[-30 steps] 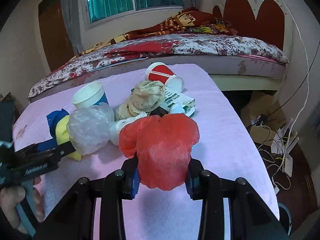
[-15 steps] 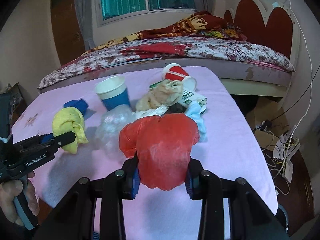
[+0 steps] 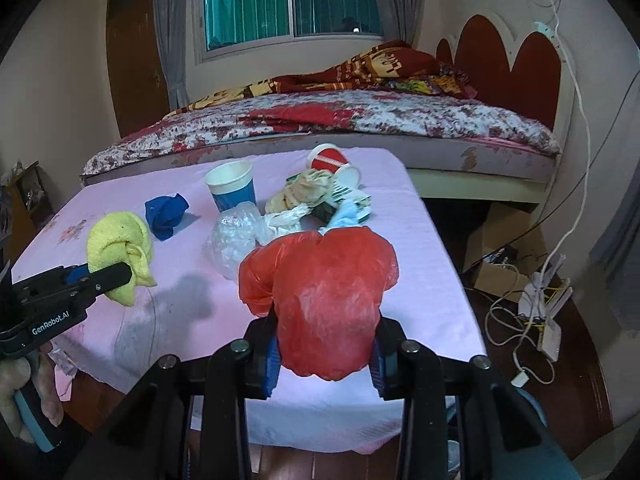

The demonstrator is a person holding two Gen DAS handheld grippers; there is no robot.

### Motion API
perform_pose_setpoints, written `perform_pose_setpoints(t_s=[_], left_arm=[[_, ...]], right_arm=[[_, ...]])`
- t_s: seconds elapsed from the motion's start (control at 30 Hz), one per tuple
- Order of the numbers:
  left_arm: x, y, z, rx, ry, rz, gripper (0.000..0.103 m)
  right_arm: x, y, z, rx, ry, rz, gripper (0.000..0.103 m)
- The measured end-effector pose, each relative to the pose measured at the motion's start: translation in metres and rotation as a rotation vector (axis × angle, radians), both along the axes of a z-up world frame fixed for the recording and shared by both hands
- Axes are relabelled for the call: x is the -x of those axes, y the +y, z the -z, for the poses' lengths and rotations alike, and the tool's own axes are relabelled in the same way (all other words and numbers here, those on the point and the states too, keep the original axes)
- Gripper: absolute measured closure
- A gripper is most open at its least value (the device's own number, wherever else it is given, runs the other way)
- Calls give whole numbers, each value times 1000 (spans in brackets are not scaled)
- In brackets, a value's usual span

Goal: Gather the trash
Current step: 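Grasp the red plastic bag with the right tool while the left tool grasps the yellow cloth, then carry the red bag and yellow cloth over the bin and release both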

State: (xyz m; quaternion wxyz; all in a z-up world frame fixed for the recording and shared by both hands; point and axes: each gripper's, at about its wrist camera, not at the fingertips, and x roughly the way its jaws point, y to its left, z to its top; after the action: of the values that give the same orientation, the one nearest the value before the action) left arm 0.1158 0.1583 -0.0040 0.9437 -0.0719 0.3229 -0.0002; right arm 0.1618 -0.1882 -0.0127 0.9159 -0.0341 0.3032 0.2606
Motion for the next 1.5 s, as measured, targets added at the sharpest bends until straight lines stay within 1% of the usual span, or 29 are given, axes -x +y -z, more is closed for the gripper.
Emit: perform_pose_setpoints(t_s=[0.23,0.4,0.53,0.7,0.97,1.5], left_arm=[[6,-35,-5,-7,-12,60,69],[4,-66,-8,-12,-18,115,69],[5,-91,-7,-22,-13,154,69],[3,-122,-5,-29,-7,205,69],[0,-171,4,-27,14,285,69],[-3,-247,23,-38,61,420,69]], right_arm=[[19,-51,-11,23,-36,31,66],[27,-86,-11,29,-45,66,66],[28,-118,-5,2,-29,118,66],[29,-142,4,-5,-12,160,66],[31,-174,20,-5,28,219,66],[32,-235,55,-3,107,327,65]])
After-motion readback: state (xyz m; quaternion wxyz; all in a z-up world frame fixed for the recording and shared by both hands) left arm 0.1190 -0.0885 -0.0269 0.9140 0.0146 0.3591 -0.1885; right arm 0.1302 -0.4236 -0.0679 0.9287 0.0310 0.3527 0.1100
